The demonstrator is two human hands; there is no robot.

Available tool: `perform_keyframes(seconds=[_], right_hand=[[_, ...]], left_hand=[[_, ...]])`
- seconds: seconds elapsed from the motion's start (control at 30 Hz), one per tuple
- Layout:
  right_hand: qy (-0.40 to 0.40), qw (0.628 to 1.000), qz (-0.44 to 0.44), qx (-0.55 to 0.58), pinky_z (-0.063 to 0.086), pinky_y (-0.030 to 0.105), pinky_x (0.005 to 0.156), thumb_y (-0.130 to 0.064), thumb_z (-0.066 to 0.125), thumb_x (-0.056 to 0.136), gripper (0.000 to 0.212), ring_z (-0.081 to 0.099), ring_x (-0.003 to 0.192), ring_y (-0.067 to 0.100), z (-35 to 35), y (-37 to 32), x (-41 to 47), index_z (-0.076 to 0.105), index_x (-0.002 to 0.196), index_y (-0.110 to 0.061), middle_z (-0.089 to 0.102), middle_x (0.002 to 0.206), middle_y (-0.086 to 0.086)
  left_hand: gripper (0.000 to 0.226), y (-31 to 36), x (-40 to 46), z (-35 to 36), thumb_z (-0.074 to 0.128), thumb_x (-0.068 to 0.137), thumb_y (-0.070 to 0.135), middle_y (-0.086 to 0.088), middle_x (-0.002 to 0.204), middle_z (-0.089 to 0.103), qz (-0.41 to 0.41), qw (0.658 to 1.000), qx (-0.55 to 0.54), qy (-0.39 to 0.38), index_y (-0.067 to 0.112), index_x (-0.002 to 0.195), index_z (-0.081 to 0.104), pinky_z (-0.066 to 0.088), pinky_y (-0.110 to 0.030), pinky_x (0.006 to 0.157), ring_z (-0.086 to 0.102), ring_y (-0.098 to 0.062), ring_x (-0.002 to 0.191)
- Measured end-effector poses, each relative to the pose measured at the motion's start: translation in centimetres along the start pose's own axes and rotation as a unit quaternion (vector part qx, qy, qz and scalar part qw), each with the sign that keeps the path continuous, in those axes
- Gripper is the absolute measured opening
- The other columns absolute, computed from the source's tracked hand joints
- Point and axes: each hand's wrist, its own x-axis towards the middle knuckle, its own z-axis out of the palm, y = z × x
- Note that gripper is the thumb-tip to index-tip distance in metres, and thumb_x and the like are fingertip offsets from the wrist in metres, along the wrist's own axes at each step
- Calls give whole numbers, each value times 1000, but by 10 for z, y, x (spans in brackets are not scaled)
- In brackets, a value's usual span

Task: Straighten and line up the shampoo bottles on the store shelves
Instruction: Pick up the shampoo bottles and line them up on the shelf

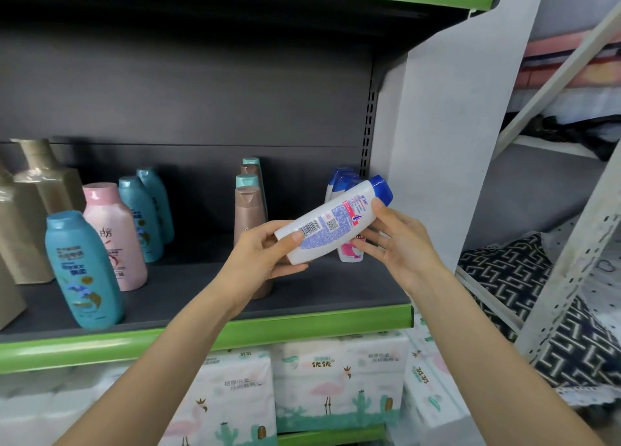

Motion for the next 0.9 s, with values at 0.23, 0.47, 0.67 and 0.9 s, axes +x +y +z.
perform_keyframes(seconds=[0.23,0.47,0.67,0.9], right_hand=[[2,998,61,-20,60,35,76,-27,61,90,27,68,92,26,1,-4,4,64,97,0,69,96,17],[46,995,82,-35,60,40,63,-21,71,83,26,67,92,29,5,-10,7,59,95,-2,63,96,17],[-18,999,10,-47,54,47,83,-7,57,89,16,65,92,32,1,-11,11,60,103,-2,61,102,20],[-22,991,-34,-127,60,33,72,-8,66,85,24,70,92,25,-6,-7,15,62,109,-6,70,104,15]], left_hand=[[34,-2,2,1,65,84,8,-4,107,68,37,996,76,-13,17,117,63,57,-25,72,65,-16,97],[41,-5,4,15,72,77,11,5,106,68,48,988,142,-46,27,114,62,56,-23,72,64,-7,94],[36,-10,12,25,70,80,21,-3,102,69,-51,988,120,-86,12,114,62,53,-22,80,65,-12,93],[64,-17,20,44,83,65,32,19,92,54,50,950,307,0,22,120,50,42,1,61,55,4,81]])
